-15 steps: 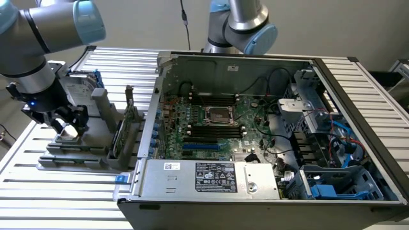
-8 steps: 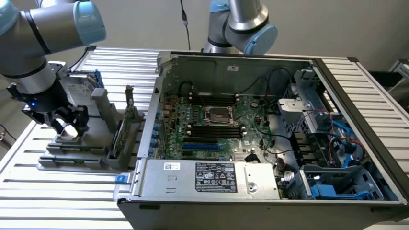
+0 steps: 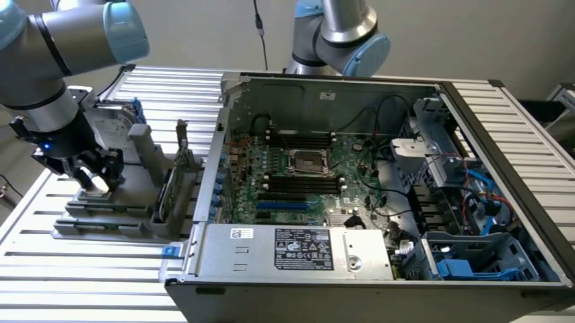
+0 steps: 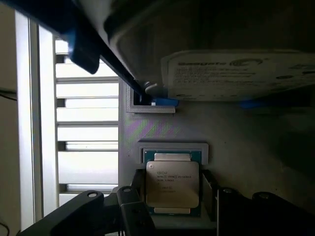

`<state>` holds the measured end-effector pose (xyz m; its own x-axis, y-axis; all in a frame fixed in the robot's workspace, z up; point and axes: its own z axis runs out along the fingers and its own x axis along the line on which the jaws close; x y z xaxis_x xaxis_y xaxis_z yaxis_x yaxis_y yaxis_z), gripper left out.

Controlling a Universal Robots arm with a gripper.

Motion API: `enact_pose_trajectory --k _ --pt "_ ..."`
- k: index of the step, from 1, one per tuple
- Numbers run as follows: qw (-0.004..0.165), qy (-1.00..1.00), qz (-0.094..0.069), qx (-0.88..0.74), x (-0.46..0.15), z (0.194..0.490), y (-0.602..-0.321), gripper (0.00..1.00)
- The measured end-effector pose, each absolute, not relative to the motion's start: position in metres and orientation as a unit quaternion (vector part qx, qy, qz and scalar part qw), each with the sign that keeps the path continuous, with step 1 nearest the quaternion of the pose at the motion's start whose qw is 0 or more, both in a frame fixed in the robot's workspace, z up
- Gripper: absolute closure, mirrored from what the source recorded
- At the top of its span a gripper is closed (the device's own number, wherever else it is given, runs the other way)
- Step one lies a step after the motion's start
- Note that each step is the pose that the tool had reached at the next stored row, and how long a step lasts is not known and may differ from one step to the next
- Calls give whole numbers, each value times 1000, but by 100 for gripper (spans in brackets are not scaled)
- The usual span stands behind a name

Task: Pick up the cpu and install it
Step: 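Pick up the cpu and move it towards the insertion slot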

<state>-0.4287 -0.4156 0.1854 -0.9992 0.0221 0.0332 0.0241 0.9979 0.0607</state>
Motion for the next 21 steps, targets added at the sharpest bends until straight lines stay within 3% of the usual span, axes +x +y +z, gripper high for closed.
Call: enact_pose_trajectory --k 6,21 --pt "16 -999 -32 -12 -429 191 -416 45" --pt "16 -999 -32 -12 -429 256 -414 45"
